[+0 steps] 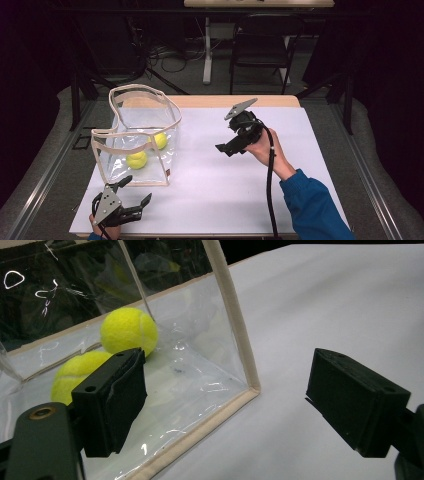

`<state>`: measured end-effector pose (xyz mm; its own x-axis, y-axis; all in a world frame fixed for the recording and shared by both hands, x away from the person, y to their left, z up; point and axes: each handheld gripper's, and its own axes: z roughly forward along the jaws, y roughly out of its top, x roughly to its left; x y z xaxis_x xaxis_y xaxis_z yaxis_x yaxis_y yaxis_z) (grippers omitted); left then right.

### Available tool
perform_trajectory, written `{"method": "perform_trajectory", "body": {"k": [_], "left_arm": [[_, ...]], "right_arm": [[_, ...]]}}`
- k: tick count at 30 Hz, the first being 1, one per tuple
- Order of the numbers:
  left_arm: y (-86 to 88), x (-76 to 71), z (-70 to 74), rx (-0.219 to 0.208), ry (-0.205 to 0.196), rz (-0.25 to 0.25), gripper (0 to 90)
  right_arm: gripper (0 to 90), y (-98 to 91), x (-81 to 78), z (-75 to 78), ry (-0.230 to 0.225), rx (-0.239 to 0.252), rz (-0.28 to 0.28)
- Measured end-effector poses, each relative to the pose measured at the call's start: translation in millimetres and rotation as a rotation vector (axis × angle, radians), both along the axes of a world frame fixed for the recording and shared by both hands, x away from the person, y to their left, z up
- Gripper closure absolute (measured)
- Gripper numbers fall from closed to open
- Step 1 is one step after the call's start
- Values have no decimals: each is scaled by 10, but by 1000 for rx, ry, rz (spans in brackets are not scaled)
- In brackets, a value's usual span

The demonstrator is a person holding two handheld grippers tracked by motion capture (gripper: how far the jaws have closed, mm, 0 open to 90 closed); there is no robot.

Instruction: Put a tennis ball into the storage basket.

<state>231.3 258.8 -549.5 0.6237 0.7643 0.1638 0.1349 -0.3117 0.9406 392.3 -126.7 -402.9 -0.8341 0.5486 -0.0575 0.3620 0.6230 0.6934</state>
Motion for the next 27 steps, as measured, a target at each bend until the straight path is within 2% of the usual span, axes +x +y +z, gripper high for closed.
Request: {"method": "perform_trajectory", "body": {"k": [12, 27], "left_arm": [[-4, 1, 0, 4, 1, -1, 159], [-5, 0, 0, 3, 0, -1, 159]], "right_arm": [[0, -242, -110, -126, 9, 20, -32], [0, -481, -235, -312, 33, 6, -67]]}}
